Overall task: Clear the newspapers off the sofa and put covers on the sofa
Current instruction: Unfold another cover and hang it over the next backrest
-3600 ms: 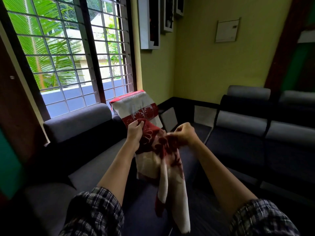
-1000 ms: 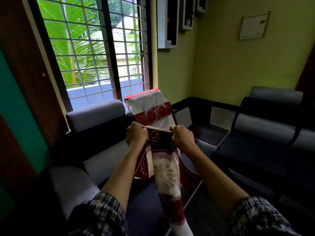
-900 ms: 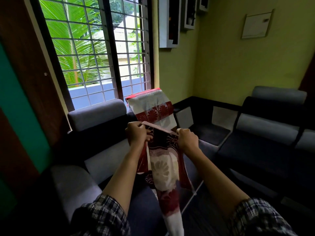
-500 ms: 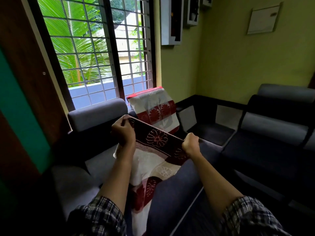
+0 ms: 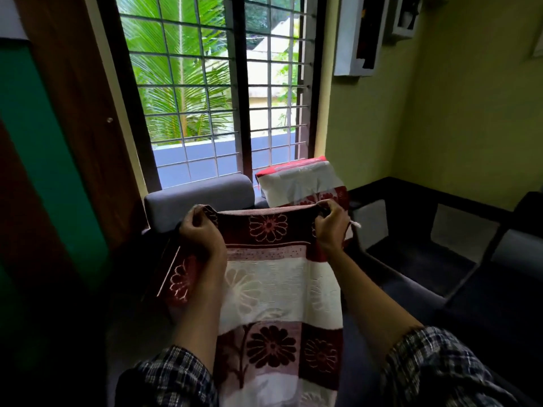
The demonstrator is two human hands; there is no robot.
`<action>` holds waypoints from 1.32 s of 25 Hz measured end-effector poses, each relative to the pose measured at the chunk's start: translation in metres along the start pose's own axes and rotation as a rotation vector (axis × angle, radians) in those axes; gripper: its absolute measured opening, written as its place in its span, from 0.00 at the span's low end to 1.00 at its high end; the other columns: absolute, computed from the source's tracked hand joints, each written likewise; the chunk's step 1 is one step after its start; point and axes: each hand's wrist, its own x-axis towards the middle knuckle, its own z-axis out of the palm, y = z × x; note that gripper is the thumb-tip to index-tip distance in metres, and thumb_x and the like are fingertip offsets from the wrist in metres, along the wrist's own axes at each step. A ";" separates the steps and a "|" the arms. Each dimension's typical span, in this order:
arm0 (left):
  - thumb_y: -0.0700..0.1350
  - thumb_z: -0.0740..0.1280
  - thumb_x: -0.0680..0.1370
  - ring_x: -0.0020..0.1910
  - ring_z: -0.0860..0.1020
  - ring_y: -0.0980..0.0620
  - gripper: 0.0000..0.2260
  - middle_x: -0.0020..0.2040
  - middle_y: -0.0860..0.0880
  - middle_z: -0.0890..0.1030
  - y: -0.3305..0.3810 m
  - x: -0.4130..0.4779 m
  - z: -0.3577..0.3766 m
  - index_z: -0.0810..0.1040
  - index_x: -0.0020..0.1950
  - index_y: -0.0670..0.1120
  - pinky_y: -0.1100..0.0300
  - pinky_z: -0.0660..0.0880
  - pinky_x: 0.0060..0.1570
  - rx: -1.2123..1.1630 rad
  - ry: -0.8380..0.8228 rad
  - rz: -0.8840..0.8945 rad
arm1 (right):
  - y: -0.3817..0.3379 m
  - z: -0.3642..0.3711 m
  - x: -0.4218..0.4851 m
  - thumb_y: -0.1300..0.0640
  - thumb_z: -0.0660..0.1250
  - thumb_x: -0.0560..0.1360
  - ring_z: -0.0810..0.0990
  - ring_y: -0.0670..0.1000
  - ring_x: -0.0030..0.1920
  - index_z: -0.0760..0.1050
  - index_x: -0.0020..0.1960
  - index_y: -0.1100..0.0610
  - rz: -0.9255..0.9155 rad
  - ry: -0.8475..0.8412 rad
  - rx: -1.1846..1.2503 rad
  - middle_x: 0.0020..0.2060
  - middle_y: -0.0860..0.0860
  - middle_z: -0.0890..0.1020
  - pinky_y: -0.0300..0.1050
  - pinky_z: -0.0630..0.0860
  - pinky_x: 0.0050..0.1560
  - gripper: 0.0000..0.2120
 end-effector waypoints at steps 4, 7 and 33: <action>0.27 0.61 0.73 0.48 0.79 0.37 0.08 0.47 0.32 0.81 -0.041 0.037 0.046 0.79 0.48 0.29 0.79 0.68 0.42 0.047 0.073 0.051 | 0.016 0.063 0.056 0.74 0.63 0.68 0.81 0.59 0.45 0.80 0.49 0.68 -0.040 -0.032 0.035 0.45 0.63 0.83 0.31 0.67 0.46 0.12; 0.27 0.62 0.73 0.47 0.79 0.38 0.08 0.46 0.33 0.81 -0.072 0.061 0.075 0.79 0.48 0.30 0.80 0.67 0.42 0.077 0.106 0.085 | 0.033 0.104 0.089 0.74 0.62 0.68 0.81 0.57 0.46 0.79 0.50 0.68 -0.063 -0.081 0.056 0.45 0.62 0.83 0.35 0.71 0.48 0.13; 0.33 0.64 0.75 0.44 0.80 0.40 0.07 0.44 0.34 0.82 -0.226 0.254 0.241 0.80 0.47 0.31 0.70 0.67 0.41 0.333 0.494 0.132 | 0.078 0.437 0.287 0.72 0.62 0.70 0.81 0.59 0.45 0.80 0.47 0.65 -0.166 -0.240 0.207 0.43 0.61 0.83 0.41 0.72 0.47 0.10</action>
